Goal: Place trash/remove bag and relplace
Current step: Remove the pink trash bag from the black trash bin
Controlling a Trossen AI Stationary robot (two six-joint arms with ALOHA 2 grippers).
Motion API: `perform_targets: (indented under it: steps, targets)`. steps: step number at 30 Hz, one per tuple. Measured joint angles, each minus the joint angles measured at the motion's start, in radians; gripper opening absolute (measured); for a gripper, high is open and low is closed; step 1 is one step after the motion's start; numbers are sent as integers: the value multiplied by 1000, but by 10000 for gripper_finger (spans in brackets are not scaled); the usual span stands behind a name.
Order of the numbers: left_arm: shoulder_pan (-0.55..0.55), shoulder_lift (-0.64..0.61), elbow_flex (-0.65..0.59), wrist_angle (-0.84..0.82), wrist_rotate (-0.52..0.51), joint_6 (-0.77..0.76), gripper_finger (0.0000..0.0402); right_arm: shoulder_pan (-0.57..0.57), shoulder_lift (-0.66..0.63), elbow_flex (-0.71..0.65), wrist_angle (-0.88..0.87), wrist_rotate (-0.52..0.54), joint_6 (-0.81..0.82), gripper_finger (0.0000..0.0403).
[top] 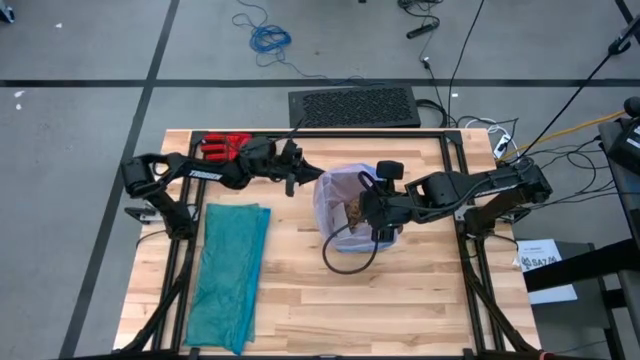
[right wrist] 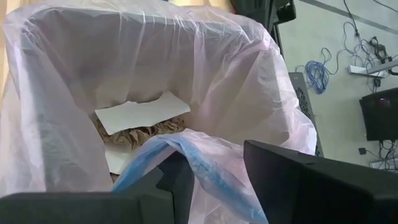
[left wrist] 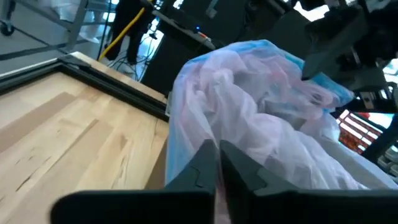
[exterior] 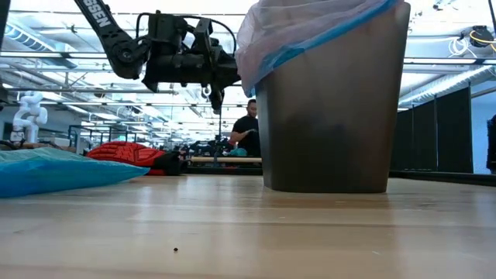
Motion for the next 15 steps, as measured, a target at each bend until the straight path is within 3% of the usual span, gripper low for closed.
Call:
perform_targets:
  steps: [10, 15]
  targets:
    - [11, -143, 0, -27, -2, 35, 1, 0, 0, 0, 1, 6, 0, 132]
    - [14, -259, 29, -218, -29, 131, 1, 0, 0, 0, 4, 6, 0, 132]
